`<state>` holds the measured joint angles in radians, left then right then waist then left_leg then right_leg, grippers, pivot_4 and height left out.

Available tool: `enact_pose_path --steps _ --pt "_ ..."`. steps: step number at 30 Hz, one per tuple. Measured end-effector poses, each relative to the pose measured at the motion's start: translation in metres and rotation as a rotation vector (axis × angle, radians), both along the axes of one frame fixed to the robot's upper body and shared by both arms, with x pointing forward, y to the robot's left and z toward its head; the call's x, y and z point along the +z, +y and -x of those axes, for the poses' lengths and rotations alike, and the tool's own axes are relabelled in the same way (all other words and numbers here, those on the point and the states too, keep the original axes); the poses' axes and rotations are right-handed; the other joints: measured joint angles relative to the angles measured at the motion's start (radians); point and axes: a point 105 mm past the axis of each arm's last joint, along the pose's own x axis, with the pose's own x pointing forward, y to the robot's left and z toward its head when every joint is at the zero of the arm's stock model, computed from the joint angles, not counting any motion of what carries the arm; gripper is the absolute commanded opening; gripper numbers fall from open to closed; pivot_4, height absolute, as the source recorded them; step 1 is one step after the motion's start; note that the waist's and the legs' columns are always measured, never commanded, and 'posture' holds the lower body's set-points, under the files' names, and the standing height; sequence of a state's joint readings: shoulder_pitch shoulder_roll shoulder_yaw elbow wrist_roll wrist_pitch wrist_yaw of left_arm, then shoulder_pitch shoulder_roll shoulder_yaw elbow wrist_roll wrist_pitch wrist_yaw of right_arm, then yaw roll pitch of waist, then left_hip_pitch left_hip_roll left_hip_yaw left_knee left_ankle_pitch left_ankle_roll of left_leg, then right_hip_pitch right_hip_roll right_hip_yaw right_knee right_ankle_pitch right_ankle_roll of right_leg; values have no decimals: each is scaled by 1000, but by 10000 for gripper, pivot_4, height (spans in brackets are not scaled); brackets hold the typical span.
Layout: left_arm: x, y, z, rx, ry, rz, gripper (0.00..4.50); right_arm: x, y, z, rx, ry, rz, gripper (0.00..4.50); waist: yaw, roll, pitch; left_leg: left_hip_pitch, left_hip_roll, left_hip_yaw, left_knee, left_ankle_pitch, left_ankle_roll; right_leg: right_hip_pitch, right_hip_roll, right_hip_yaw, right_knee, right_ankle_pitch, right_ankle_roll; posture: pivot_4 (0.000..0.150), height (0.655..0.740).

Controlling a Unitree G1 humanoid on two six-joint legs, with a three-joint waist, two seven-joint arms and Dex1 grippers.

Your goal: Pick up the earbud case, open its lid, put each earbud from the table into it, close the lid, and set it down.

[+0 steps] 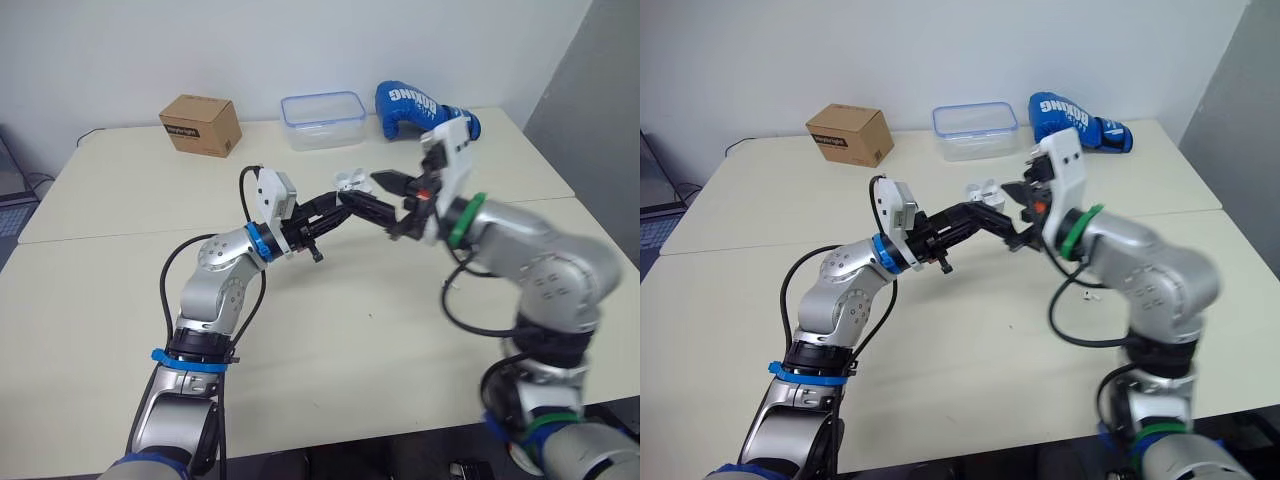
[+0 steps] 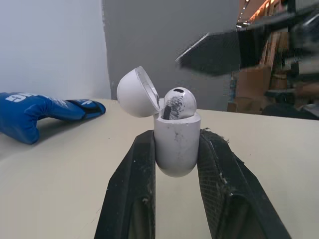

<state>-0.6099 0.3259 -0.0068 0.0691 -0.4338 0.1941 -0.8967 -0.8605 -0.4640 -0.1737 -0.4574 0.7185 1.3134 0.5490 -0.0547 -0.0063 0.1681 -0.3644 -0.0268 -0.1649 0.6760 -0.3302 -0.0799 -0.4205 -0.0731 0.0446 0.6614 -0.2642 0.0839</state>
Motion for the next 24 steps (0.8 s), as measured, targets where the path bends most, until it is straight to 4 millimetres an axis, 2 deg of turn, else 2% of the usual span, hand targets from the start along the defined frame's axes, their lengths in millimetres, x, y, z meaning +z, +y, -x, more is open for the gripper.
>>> enact_pose_path --steps 2,4,8,15,19,24 --pt "0 6 4 2 -3 -7 8111 3 -23 10 50 -10 132 42181 0 0 0 0 1 0 0 0 1 0 0 -1 -1 0 0 1500 7400" --pt "-2 9 5 -1 9 -13 8111 -2 -40 16 97 8 284 42181 -1 0 0 0 1 2 0 -2 4 0 0 0 -1 0 0 1500 7400" --pt "3 7 14 -50 1 -19 8111 -20 -62 7 136 50 497 42181 -5 0 0 1 1 3 2 -3 5 1 0 1 1 0 0 1500 7400" --pt "4 11 28 -120 32 -42 8111 -70 -76 -29 126 133 821 42181 -3 -1 0 0 2 3 1 0 1 0 0 1 -1 0 0 1500 7400" --pt "5 17 30 -121 41 -51 8111 -106 -82 -36 132 226 995 42181 0 -1 1 -1 1 2 1 0 0 -1 0 0 -1 0 0 1500 7400" --pt "2 24 35 -108 45 -63 8111 -122 -90 -41 131 237 1120 42181 5 -1 1 -1 1 2 1 0 0 -1 0 0 -1 0 0 1500 7400"
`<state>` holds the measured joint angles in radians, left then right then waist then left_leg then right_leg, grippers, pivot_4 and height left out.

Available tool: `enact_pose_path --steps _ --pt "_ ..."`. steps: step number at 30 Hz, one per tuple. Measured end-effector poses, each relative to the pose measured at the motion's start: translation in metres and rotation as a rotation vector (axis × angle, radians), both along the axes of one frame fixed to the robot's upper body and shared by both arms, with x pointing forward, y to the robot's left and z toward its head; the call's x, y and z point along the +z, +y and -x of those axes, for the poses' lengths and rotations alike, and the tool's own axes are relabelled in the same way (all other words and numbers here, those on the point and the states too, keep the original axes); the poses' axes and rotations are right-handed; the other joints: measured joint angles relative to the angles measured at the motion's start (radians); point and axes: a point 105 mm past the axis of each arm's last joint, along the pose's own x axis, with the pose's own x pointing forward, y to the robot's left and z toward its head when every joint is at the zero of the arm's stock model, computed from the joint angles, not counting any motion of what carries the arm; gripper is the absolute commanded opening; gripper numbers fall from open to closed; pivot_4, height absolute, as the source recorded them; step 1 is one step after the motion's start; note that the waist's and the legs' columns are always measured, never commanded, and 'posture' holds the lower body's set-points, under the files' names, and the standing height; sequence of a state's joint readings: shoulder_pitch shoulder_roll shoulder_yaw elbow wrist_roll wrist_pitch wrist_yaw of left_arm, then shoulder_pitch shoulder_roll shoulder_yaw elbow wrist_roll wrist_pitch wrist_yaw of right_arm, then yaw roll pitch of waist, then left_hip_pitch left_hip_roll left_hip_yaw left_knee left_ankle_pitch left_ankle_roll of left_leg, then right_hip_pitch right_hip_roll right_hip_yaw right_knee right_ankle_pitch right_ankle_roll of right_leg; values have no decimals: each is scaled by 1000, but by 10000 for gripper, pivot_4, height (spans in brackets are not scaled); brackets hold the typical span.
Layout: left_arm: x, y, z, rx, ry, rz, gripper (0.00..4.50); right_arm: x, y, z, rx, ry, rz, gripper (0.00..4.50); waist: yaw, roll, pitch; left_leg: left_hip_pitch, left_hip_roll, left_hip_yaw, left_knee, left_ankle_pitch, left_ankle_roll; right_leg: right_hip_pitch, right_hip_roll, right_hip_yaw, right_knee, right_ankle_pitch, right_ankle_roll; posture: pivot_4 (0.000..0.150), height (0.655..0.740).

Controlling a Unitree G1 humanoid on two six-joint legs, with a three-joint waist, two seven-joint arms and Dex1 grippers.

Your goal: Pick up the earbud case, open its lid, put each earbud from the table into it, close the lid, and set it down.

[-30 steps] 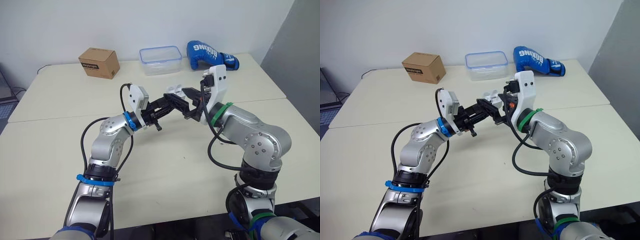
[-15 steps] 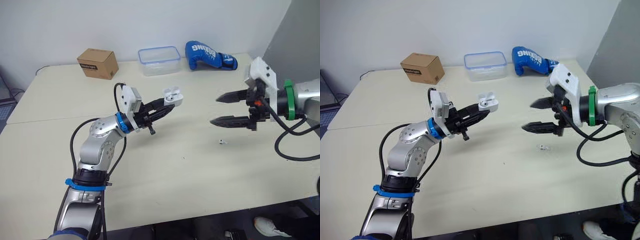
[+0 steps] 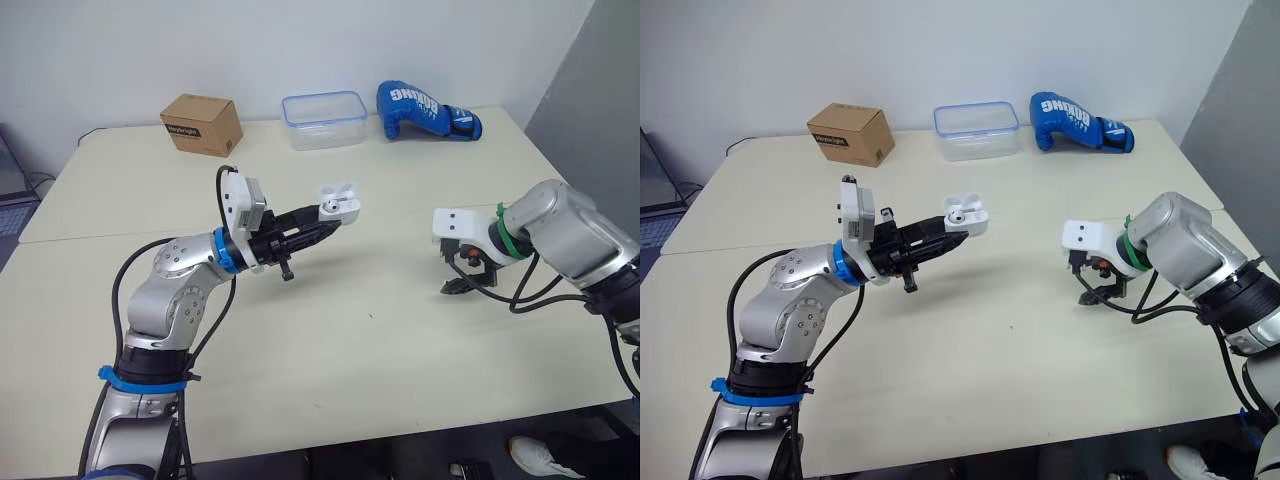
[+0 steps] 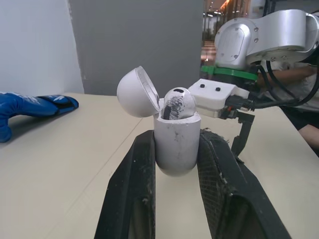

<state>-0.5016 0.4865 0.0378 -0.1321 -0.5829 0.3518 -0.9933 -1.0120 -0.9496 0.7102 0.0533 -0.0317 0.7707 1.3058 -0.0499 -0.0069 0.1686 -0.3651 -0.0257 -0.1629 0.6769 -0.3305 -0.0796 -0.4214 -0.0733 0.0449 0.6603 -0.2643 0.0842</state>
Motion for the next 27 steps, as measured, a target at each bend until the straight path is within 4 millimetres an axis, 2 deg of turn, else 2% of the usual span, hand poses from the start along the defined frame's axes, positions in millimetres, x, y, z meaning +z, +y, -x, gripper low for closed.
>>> enact_pose_path --steps 12,21,24,27 --pt "-1 0 7 13 -3 2 8111 -26 -3 -1 -24 37 82 42181 2 0 0 0 0 0 0 0 0 0 0 0 1 0 0 1500 7400" --pt "-1 0 5 28 -2 8 8111 -32 -4 -4 -67 62 78 42181 2 0 0 1 0 0 0 0 0 1 0 0 1 0 0 1500 7400" --pt "-1 0 5 30 0 8 8111 -33 -3 -5 -72 74 70 35926 2 0 0 1 0 0 1 0 0 1 0 0 1 0 0 1500 7400" --pt "-3 0 5 34 4 9 8111 -33 -2 -6 -72 78 63 26056 1 0 0 1 0 0 1 0 0 1 0 0 1 0 0 1500 7400"
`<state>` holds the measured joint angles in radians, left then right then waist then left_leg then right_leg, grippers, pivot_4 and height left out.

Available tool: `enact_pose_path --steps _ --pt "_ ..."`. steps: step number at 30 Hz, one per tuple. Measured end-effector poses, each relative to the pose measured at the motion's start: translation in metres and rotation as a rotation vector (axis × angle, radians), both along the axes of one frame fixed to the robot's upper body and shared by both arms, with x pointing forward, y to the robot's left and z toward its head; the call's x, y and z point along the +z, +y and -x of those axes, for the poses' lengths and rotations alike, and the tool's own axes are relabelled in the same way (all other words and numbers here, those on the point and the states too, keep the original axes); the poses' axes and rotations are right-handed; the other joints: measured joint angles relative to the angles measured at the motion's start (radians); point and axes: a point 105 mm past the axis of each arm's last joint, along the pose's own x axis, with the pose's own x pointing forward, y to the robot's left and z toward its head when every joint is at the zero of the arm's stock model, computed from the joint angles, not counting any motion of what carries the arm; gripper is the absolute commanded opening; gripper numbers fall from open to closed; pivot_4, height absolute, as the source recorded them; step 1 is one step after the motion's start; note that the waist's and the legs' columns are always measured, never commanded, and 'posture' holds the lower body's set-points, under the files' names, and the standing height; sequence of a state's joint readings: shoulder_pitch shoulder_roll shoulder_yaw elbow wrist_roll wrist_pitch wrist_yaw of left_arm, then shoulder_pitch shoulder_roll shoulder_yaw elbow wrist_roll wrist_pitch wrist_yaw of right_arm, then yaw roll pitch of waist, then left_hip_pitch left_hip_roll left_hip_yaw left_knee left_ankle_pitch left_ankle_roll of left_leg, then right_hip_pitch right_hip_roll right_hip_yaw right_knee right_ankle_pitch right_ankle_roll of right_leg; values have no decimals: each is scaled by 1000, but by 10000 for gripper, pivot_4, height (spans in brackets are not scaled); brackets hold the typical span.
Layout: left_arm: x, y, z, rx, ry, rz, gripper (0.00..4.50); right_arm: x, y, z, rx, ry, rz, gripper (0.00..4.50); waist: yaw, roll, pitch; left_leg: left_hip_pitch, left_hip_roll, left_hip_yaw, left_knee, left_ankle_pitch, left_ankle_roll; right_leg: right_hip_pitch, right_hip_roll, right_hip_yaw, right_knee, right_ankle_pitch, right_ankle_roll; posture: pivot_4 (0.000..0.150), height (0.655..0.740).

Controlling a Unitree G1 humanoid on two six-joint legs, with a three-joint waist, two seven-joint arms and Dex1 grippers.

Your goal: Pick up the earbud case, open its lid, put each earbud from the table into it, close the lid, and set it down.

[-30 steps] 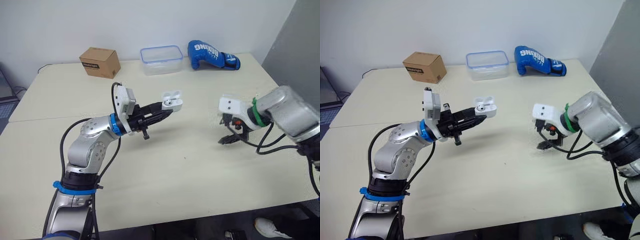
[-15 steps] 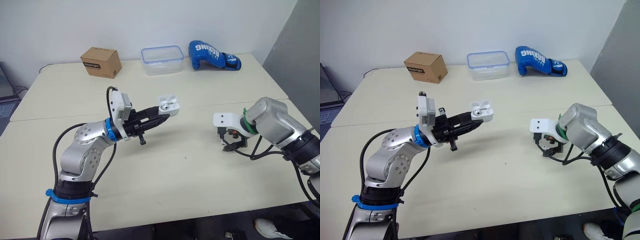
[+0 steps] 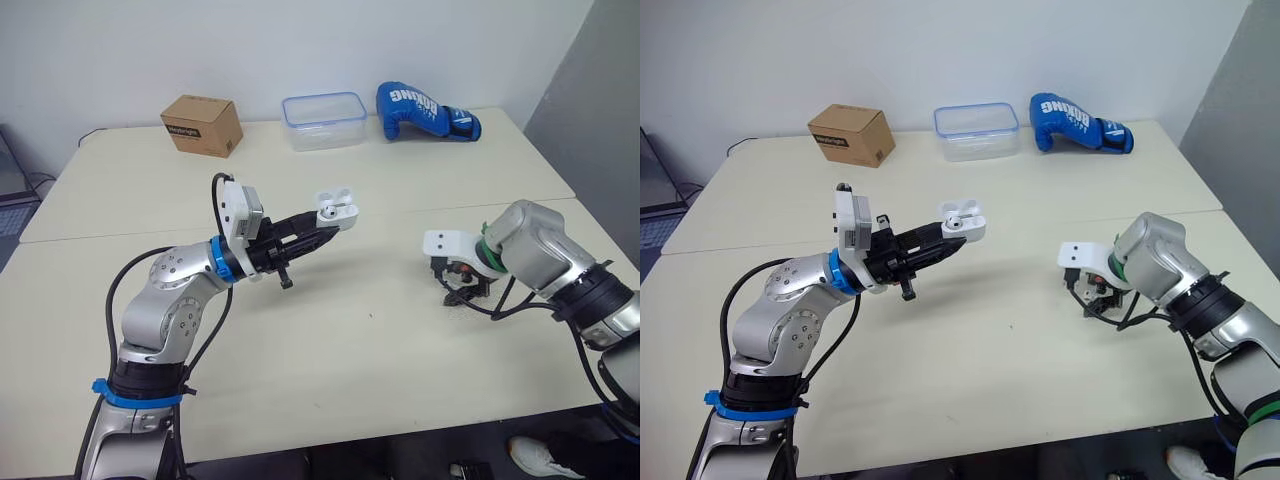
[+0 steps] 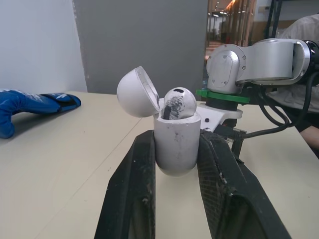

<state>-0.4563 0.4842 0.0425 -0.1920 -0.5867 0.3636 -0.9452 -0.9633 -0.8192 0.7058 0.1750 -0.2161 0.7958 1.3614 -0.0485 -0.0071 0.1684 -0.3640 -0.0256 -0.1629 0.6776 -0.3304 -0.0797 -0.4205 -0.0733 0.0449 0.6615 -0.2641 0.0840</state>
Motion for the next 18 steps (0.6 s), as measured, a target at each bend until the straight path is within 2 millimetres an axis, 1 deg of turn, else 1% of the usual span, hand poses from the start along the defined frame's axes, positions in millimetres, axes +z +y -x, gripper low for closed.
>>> enact_pose_path --steps 4,12,15,18 --pt "-4 1 0 5 12 0 8111 1 -1 -1 -3 -1 7 26056 0 0 0 0 0 0 0 0 0 0 0 0 0 0 0 1500 7400" --pt "-4 1 0 10 11 -1 8111 1 -3 -2 -4 -3 21 26056 0 0 0 0 0 0 0 0 0 0 0 0 0 0 0 1500 7400" --pt "-4 1 0 13 11 -1 8111 1 -3 -2 2 -1 22 20671 0 0 0 0 0 0 0 0 0 0 0 0 0 0 0 1500 7400" --pt "-3 2 -1 17 11 0 8111 1 -3 -2 3 -1 26 9972 0 0 0 0 0 0 0 0 0 0 0 0 0 0 0 1500 7400"
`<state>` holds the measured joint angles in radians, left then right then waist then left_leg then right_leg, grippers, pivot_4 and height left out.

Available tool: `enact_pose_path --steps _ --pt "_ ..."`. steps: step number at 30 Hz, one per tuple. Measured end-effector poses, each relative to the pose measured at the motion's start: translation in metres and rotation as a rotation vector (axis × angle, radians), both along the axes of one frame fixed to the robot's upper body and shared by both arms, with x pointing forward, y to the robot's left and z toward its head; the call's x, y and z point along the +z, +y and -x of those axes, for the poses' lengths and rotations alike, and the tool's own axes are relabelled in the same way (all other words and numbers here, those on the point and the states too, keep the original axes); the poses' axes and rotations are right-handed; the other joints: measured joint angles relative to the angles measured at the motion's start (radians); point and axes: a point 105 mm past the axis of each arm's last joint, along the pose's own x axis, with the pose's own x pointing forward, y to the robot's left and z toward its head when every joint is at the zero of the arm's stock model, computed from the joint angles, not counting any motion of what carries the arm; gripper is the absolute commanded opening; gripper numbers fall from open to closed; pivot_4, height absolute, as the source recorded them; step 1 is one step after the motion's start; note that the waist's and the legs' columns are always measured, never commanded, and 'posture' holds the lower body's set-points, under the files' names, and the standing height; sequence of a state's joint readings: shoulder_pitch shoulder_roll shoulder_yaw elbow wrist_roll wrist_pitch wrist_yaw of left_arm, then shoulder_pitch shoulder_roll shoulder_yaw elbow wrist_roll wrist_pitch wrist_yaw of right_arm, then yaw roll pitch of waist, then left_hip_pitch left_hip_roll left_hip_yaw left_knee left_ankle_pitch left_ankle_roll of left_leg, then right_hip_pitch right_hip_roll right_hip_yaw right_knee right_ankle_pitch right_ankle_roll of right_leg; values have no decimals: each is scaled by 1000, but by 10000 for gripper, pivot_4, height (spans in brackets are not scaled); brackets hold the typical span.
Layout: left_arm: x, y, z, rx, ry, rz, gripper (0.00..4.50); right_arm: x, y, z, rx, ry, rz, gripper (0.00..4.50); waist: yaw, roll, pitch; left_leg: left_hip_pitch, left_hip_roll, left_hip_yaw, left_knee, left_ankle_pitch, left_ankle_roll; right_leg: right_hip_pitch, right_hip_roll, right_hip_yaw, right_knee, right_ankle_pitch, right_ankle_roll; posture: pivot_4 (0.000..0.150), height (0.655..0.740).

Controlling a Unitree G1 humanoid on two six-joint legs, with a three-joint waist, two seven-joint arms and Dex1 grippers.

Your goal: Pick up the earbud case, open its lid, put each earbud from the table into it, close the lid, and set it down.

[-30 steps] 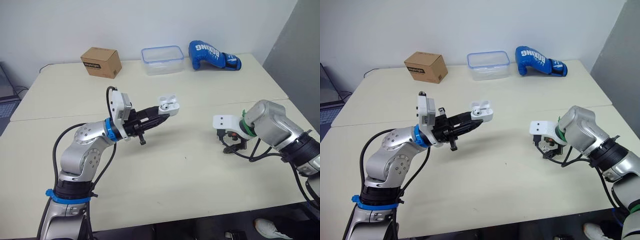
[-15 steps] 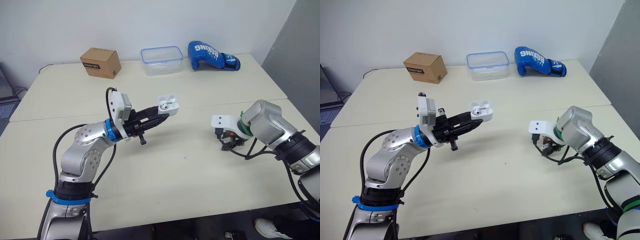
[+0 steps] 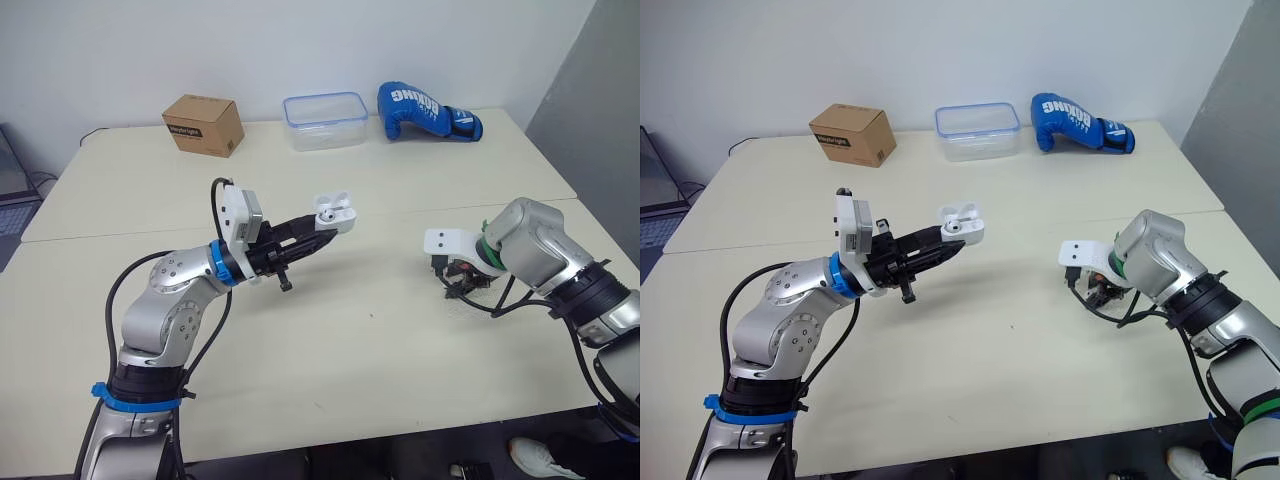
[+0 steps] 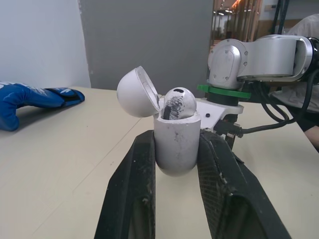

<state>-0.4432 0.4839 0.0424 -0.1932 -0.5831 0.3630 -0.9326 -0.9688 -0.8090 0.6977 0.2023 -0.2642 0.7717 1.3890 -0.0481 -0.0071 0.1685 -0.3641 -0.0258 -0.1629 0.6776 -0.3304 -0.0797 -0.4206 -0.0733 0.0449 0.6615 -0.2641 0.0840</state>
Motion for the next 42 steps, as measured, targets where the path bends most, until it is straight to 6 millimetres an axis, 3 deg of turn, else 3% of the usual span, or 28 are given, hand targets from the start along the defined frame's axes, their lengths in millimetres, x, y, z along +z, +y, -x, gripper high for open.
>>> enact_pose_path --steps 2,13,25,33,39,42 --pt "0 0 0 1 0 0 8111 0 0 0 0 -1 2 3911 0 0 0 0 0 0 0 0 0 0 0 0 0 0 0 1500 7400" --pt "0 0 0 2 0 0 8111 1 1 1 8 -1 11 3911 0 0 0 0 0 0 0 0 0 0 0 0 0 0 0 1500 7400" --pt "-1 -1 0 0 1 -2 8111 10 22 37 229 43 11 3911 2 0 0 0 0 0 0 0 0 0 0 0 0 0 0 1500 7400" --pt "-1 -1 0 2 2 -2 8111 -8 18 41 212 89 24 3911 8 0 0 0 0 0 0 0 0 0 0 0 0 0 0 1500 7400" --pt "-1 -1 0 4 2 -4 8111 -10 18 38 210 78 31 3911 8 -1 -1 1 0 0 0 0 0 1 0 0 0 0 0 1500 7400" --pt "-1 -1 0 5 1 -5 8111 -11 18 38 209 76 24 13953 8 -2 -1 1 0 0 1 0 0 1 0 0 1 0 0 1500 7400"
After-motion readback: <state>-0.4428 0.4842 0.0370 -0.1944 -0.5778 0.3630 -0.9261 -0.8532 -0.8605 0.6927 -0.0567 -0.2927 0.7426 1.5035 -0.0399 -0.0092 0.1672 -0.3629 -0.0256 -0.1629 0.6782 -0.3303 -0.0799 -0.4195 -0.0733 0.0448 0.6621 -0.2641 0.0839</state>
